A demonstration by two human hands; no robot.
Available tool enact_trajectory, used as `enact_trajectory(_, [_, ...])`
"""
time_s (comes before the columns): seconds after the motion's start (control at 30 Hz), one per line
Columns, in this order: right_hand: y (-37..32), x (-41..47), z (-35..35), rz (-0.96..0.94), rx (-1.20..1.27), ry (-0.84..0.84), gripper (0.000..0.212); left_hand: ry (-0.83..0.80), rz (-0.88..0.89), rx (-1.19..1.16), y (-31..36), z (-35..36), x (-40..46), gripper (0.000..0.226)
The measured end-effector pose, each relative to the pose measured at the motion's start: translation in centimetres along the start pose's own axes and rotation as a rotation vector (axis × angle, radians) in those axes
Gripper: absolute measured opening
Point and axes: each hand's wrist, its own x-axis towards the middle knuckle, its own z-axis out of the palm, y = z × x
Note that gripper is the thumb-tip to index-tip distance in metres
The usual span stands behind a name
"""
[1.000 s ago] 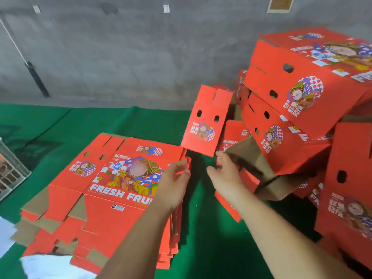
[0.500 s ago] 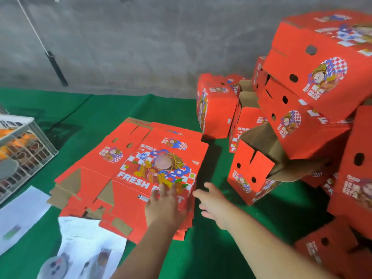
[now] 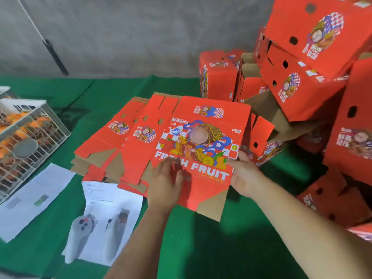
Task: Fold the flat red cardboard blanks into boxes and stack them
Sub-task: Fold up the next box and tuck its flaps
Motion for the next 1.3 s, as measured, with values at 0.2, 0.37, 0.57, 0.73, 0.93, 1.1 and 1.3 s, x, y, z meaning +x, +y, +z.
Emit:
enact_trajectory(0.2, [-3.8, -1.0, -6.6, -0.289, -0.032, -0.154, 0.027, 0.205, -0.371, -0.15, -3.5, -4.1, 3.0, 0.076])
enact_trajectory(0.37, [-3.2, -3.5, -12.8, -0.422, -0.077, -0.342, 0.046, 0.092, -0.493, -0.68, -1.5, -4.3, 1.7, 0.114])
enact_trajectory(0.57, [-2.7, -5.1, -13.8, -0.521, -0.08, -0.03, 0.036, 0.052, -0.427, -0.788, 2.0, -2.1, -0.7, 0.091])
enact_trajectory(0.73, [-2.5, -5.3, -11.7, -0.554, -0.355, -0.02, 0.063, -0.334, -0.311, -1.032, 6.1, 0.3, -1.4, 0.056])
enact_trajectory(0.93, [-2.5, -5.2, -12.4, -0.604, -0.263, 0.048, 0.07, -0.198, -0.455, -0.884, 7.6, 2.1, -0.5, 0.069])
enact_trajectory(1.1, [-1.3, -5.0, -13.3, -0.541, -0.335, 0.13, 0.035, -0.431, -0.621, -1.173, 6.4, 1.2, -0.6, 0.073])
enact_trajectory(1.3, [-2.2, -4.8, -13.6, -0.537, -0.286, 0.247, 0.036, -0.328, -0.479, -1.211, 5.2, -1.0, -0.5, 0.076])
